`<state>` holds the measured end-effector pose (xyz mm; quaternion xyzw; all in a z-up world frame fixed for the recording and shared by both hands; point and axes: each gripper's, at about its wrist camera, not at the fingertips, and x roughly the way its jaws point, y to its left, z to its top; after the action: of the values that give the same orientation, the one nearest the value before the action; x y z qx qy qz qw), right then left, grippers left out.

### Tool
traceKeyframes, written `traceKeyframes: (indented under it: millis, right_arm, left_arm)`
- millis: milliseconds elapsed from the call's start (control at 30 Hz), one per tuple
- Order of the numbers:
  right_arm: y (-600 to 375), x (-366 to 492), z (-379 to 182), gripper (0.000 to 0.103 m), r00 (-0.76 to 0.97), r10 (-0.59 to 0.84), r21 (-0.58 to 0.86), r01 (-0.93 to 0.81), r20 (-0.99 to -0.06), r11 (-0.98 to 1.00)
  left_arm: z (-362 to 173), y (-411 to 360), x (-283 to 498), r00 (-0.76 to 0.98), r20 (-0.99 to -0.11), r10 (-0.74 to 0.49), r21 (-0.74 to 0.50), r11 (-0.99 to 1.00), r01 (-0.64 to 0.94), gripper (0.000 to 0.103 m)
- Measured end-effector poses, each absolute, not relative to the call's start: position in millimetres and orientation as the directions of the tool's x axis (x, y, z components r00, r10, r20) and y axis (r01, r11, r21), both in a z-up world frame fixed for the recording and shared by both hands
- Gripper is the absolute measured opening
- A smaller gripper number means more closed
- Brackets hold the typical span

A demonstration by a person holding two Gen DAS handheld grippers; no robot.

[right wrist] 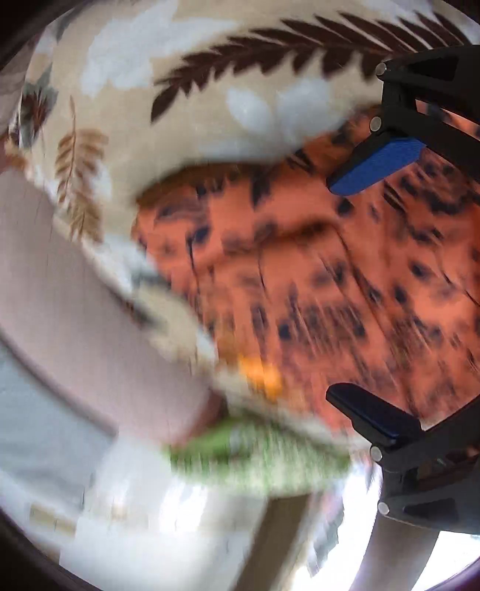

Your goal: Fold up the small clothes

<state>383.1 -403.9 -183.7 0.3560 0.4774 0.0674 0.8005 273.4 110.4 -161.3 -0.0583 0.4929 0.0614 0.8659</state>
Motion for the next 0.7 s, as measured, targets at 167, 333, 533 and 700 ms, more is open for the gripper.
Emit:
traceKeyframes:
  millis: [167, 333, 533, 700]
  right_arm:
    - [-387.2, 396.2, -176.1, 0.011, 0.467, 0.341, 0.486, 0.234, -0.816, 0.842]
    - [-384.1, 369.5, -141.7, 0.009, 0.573, 0.239, 0.392, 0.158, -0.784, 0.907]
    - [-379.1, 367.7, -173.0, 0.027, 0.543, 0.181, 0.323, 0.177, -0.82, 0.93]
    - [-386.9, 355.4, -118.2, 0.079, 0.694, 0.133, 0.354, 0.185, -0.708, 0.917]
  left_arm:
    - [-174.3, 112.0, 279.3, 0.518, -0.852, 0.071, -0.036, 0.981, -0.193, 0.087]
    - [-175.3, 119.3, 275.3, 0.534, -0.843, 0.055, -0.046, 0.984, -0.174, 0.087]
    - [-144.6, 123.0, 269.9, 0.603, -0.796, 0.052, -0.085, 0.977, -0.196, 0.087]
    - [-137.3, 118.3, 287.5, 0.626, -0.772, 0.108, -0.002, 0.985, -0.172, 0.087]
